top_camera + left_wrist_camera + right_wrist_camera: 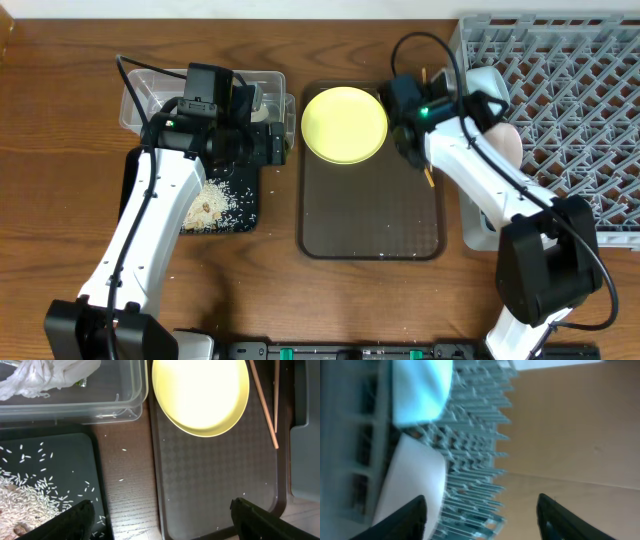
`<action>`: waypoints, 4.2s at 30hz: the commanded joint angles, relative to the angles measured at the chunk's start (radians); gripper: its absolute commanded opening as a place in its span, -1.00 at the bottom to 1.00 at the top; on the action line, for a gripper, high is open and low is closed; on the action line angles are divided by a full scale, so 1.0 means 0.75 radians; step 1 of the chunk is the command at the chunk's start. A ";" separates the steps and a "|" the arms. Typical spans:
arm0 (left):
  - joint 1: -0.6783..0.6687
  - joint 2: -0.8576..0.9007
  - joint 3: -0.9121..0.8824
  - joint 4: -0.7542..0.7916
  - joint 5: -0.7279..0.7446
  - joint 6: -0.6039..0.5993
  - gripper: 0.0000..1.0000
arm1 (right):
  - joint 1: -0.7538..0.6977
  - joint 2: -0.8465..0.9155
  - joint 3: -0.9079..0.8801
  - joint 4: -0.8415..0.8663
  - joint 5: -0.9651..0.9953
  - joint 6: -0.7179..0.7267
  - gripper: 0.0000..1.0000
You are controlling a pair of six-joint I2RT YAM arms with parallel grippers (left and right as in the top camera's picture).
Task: Sort waste into correct bins and load items into the dishwasher rack
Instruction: 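Move right gripper to yellow plate and grasp its edge, then lift yellow plate with right gripper and stand it upright in rack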
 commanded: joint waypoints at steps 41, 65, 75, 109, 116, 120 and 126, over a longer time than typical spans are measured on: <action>-0.005 0.010 0.015 0.001 -0.013 0.004 0.79 | 0.016 0.374 0.076 0.225 -1.495 1.177 -0.70; -0.005 0.010 0.015 0.001 -0.013 0.004 0.79 | -0.295 -0.602 0.200 0.174 -0.578 0.267 -0.97; -0.005 0.010 0.015 0.001 -0.013 0.004 0.79 | -0.410 -0.543 0.181 0.150 -0.195 -0.076 -0.97; -0.005 0.010 0.015 0.001 -0.013 0.004 0.79 | -0.680 -0.010 0.181 0.266 -0.653 -0.108 0.65; -0.005 0.010 0.015 0.001 -0.013 0.004 0.79 | -0.679 -0.198 0.202 0.210 -1.112 -0.024 0.99; -0.005 0.010 0.015 0.001 -0.013 0.004 0.79 | -0.679 -0.377 0.202 0.191 -1.599 0.116 0.99; -0.005 0.010 0.015 0.001 -0.013 0.004 0.79 | -0.605 -0.446 0.197 0.297 -2.038 0.251 0.90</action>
